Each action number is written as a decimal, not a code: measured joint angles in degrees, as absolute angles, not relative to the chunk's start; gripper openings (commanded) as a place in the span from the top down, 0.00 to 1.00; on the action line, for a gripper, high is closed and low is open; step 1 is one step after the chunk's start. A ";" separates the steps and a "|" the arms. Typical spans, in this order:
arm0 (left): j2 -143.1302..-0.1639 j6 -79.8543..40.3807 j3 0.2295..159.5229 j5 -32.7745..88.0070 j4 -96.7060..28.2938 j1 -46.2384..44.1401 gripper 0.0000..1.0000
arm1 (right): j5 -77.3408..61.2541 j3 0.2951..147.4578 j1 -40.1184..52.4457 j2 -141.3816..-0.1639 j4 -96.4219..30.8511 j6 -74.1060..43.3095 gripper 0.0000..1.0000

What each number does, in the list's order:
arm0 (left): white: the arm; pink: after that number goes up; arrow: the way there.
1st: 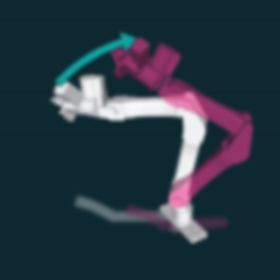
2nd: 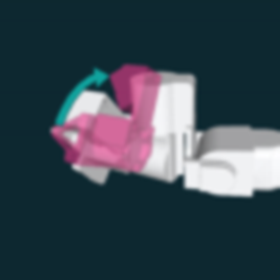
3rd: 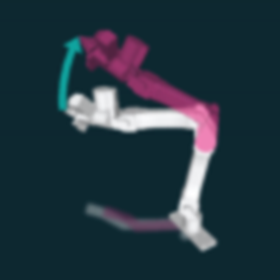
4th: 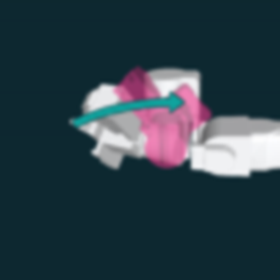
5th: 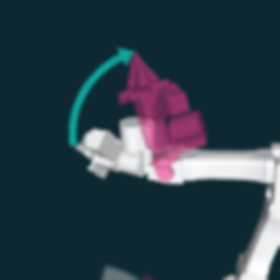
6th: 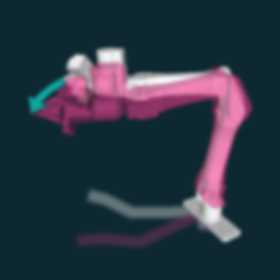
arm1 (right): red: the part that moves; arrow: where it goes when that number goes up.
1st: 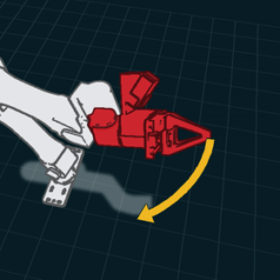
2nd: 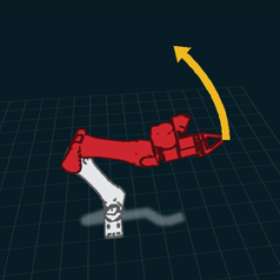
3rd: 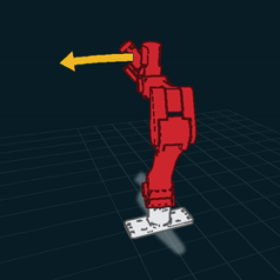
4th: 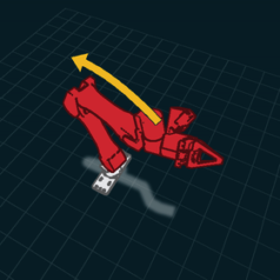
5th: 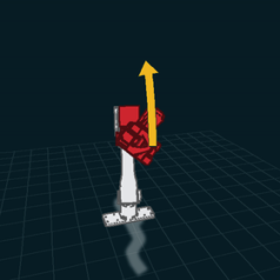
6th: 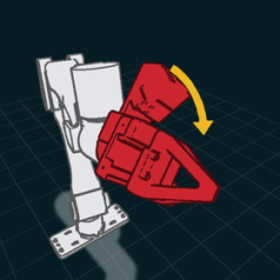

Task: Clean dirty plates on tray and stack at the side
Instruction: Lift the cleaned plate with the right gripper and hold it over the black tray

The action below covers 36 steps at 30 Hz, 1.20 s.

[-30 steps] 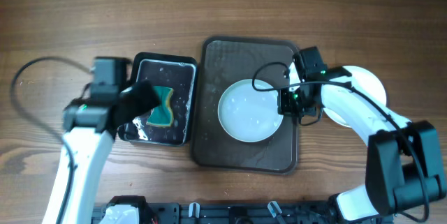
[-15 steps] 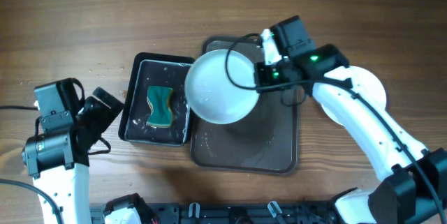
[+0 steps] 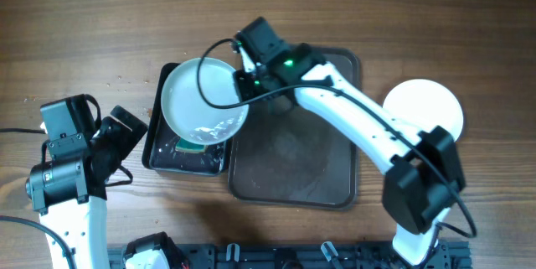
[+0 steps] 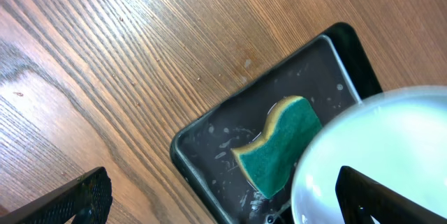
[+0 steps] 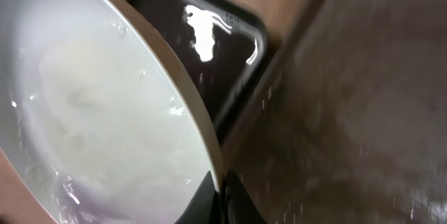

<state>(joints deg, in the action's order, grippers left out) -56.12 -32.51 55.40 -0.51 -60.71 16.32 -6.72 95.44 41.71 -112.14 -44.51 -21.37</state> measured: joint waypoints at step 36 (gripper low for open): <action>-56.12 -32.51 55.40 -0.51 -60.71 16.32 0.00 | 62.57 96.90 66.00 -109.01 -39.72 -9.26 0.96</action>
